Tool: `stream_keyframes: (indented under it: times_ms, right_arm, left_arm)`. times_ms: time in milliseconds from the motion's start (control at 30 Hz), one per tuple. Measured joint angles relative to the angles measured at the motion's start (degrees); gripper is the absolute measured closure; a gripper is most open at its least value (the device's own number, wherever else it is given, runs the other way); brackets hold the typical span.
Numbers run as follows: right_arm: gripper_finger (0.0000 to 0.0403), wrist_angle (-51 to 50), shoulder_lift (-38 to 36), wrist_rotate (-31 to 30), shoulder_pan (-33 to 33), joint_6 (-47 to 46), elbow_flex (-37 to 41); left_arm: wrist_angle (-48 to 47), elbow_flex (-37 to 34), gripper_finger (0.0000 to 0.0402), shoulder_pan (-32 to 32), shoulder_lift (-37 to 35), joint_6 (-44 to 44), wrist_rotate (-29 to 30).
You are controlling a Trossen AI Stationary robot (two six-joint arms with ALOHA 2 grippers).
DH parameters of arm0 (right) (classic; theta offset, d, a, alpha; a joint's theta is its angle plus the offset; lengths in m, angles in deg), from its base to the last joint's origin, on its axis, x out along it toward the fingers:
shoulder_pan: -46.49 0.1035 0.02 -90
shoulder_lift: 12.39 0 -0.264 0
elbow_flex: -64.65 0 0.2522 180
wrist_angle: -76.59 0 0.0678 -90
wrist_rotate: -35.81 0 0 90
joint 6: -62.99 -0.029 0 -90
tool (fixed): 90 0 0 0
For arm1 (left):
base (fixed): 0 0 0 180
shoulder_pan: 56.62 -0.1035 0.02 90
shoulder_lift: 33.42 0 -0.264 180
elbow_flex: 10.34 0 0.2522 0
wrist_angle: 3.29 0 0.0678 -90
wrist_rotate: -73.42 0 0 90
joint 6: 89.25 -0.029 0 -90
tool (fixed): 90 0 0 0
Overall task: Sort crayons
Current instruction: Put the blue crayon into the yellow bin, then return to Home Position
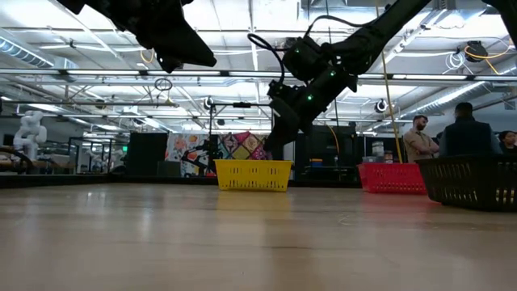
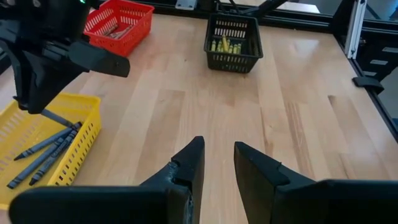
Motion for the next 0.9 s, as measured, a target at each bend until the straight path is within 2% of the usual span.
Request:
stream_keyframes:
  times_ms: [267, 433, 567, 700, 900]
  right_arm:
    - [0.0305, 0.9, 0.0, -2.8, 0.9, 1.1, 0.0]
    - [0.028, 1.9, -1.1, -2.6, 0.9, 0.4, 0.0]
    - [0.0276, 0.9, -4.6, 2.3, 0.9, -8.7, 0.0]
    - [0.0275, -1.8, -9.5, 7.0, 0.9, -18.3, 0.0]
    - [0.0275, -9.0, -17.2, 15.9, 0.9, -20.1, 0.0]
  left_arm:
    - [0.1, 0.0, 0.0311, 0.0, 0.0, 0.0, 0.4]
    - [0.1, 0.0, 0.0311, -0.1, 0.0, 0.0, 3.4]
    - [0.0, 0.0, 0.0311, -0.1, 0.0, 4.3, 5.2]
    - [2.4, 0.0, 0.0311, 0.4, -0.1, 2.8, 5.1]
    - [6.9, 0.0, 0.0311, 1.5, -3.6, 0.0, 0.8]
